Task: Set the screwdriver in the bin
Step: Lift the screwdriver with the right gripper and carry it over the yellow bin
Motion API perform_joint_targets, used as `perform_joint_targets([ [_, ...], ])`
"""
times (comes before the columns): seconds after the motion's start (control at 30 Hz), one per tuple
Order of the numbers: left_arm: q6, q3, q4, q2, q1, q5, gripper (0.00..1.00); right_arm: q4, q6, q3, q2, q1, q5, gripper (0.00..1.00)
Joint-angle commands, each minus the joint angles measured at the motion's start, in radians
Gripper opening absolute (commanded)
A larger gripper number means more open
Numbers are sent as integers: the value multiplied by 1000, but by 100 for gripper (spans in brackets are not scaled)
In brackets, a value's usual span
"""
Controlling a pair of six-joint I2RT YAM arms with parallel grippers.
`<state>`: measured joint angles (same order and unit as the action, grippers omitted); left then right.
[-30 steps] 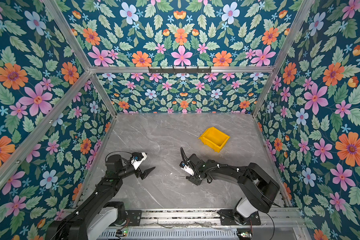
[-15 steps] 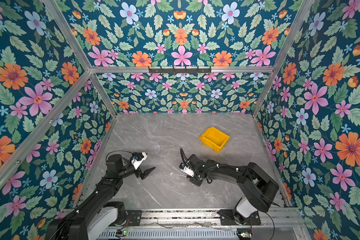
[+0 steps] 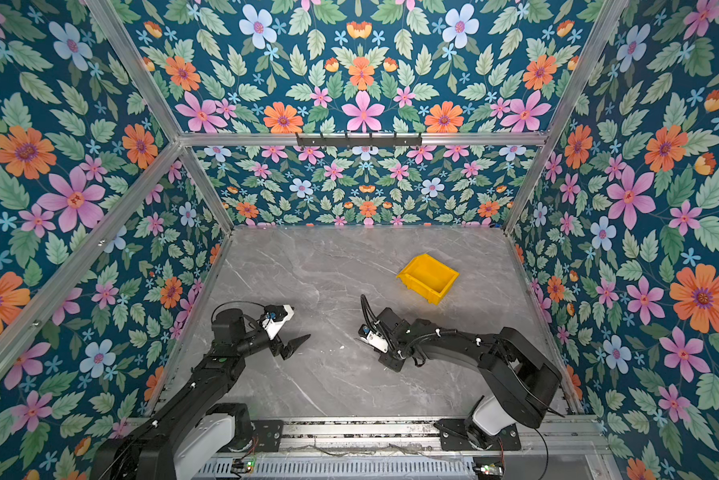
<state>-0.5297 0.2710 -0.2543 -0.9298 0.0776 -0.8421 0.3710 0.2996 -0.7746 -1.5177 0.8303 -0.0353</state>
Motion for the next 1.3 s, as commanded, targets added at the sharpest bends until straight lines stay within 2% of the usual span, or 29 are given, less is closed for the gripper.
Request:
perform_joint_targets([
  [0.0, 14, 7, 0, 3, -1, -10, 100, 3, 16, -1, 12, 0, -6, 5],
  [0.17, -3, 63, 98, 0, 19, 7, 100, -25, 10, 9, 44, -7, 2, 4],
  [0.33, 2, 95, 113, 8, 65, 35, 100, -45, -6, -2, 93, -48, 4, 4],
  [0.63, 15, 180, 92, -67, 261, 178, 100, -27, 20, -42, 184, -174, 1, 4],
  [0.97, 127, 246, -146, -267, 449, 279, 100, -26, 72, -129, 214, -314, 26, 3],
  [1.13, 154, 308, -223, -387, 493, 331, 100, -62, 129, -163, 193, -413, 23, 3],
  [1.27, 174, 353, -308, -480, 519, 353, 100, -127, 138, -189, 147, -533, -29, 3],
])
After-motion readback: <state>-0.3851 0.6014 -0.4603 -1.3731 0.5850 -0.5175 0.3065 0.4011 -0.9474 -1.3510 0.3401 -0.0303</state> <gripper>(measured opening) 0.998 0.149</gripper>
